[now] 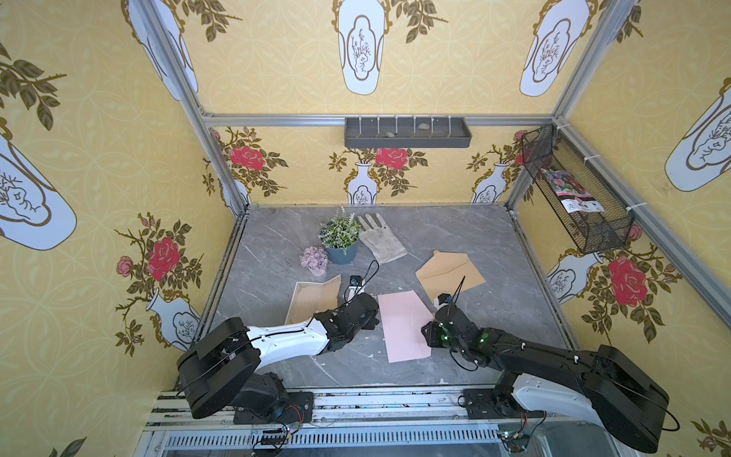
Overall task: Take the letter paper out of the envelope
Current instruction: Pick up the envelope from the center of the board.
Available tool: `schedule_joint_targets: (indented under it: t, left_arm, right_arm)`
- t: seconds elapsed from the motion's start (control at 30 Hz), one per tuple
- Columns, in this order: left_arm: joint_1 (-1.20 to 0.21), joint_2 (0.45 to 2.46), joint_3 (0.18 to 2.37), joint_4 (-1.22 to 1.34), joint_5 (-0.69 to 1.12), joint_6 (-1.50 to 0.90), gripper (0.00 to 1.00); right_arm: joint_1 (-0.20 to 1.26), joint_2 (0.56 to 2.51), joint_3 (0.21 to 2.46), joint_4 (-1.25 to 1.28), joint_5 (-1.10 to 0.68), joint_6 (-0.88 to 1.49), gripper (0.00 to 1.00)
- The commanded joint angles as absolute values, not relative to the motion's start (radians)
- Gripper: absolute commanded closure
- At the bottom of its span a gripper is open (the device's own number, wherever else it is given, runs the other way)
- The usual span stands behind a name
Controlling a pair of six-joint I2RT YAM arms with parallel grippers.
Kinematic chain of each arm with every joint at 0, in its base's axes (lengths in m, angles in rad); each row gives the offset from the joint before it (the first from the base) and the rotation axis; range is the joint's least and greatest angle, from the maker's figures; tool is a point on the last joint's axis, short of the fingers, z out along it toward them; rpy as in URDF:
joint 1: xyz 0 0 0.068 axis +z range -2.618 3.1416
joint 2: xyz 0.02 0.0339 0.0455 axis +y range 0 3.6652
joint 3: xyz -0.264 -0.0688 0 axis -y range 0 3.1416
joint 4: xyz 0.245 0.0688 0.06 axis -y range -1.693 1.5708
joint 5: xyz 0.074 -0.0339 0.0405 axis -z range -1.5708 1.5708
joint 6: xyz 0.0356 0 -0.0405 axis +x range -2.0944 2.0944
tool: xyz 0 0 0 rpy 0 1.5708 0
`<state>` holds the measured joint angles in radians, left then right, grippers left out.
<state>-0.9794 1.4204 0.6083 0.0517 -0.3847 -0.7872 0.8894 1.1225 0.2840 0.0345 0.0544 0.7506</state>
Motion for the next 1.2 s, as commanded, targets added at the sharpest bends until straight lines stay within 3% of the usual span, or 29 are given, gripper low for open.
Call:
schedule_joint_targets:
  t: [0.0, 0.1, 0.5, 0.57, 0.7, 0.73, 0.97, 1.17]
  left_arm:
    - [-0.979, 1.420, 0.601, 0.066, -0.382, -0.795, 0.88]
    - [-0.979, 1.426, 0.606, 0.064, -0.381, -0.795, 0.88]
    - [-0.979, 1.447, 0.602, 0.104, -0.361, -0.795, 0.86]
    - [-0.980, 1.427, 0.562, 0.183, -0.340, -0.794, 0.76]
    - [-0.959, 1.330, 0.471, 0.301, -0.318, -0.826, 0.34]
    - [-0.952, 1.307, 0.453, 0.322, -0.305, -0.828, 0.30]
    - [-0.910, 1.212, 0.439, 0.401, -0.080, -0.792, 0.28]
    - [-0.899, 1.155, 0.360, 0.597, -0.003, -0.789, 0.28]
  right_arm:
    - [0.887, 1.124, 0.275, 0.095, 0.044, 0.745, 0.88]
    - [0.887, 1.120, 0.279, 0.095, 0.042, 0.745, 1.00]
    - [0.889, 0.951, 0.375, -0.077, 0.009, 0.716, 1.00]
    - [0.893, 0.909, 0.403, -0.116, -0.004, 0.707, 1.00]
    - [0.906, 0.837, 0.456, -0.185, -0.030, 0.691, 1.00]
    - [0.905, 0.826, 0.465, -0.188, -0.047, 0.690, 1.00]
    - [0.954, 0.806, 0.525, -0.147, -0.116, 0.671, 1.00]
    - [1.020, 0.818, 0.617, -0.186, -0.087, 0.629, 1.00]
